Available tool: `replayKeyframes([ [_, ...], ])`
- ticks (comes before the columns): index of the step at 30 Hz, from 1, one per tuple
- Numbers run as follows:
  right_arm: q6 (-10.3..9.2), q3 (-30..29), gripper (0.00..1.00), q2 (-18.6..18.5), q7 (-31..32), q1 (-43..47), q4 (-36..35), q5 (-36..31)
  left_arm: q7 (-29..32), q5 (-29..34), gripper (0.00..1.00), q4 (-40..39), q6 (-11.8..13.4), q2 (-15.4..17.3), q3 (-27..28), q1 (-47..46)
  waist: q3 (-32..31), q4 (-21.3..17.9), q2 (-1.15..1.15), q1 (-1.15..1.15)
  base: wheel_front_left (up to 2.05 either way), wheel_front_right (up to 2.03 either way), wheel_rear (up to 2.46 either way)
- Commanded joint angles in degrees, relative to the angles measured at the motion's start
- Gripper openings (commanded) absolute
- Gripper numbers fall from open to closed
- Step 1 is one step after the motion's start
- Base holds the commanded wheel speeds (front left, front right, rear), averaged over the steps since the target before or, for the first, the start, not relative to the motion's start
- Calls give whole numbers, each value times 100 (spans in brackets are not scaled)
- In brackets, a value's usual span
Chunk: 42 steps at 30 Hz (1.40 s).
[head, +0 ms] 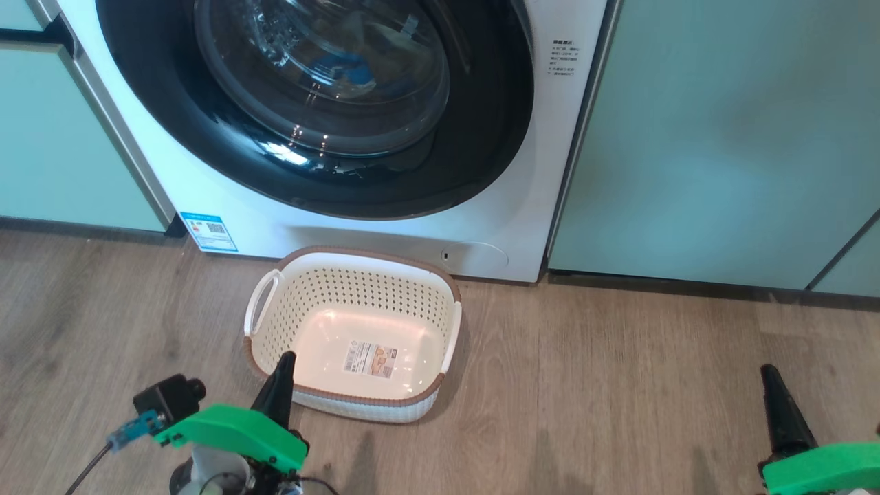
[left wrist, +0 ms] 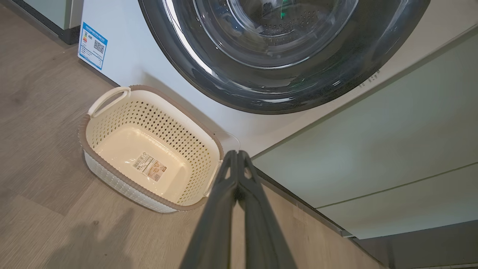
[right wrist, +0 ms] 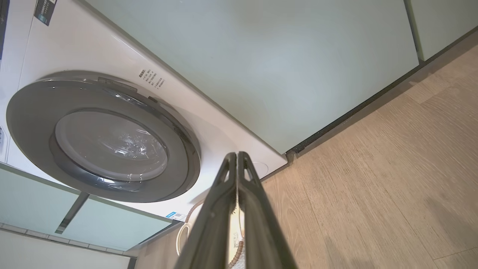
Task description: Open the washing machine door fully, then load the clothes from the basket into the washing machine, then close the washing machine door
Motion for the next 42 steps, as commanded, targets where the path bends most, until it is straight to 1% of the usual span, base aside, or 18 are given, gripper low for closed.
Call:
replayKeyframes([
  [1, -8, 7, 0, -128, 34, -339, -148, 219, 49, -205, 0, -133, -48, 11, 167, -328, -5, -2, 0, 0, 0, 0, 0],
  [22, -12, -74, 0, -144, 173, -532, 57, 1503, 353, -1498, 0, -47, -170, -41, 426, -407, -60, -25, 0, 0, 0, 0, 0],
  [42, -15, -176, 0, -148, 332, -736, 273, 2840, 674, -2858, 0, 43, -299, -97, 699, -490, -117, -49, 0, 0, 0, 0, 0],
])
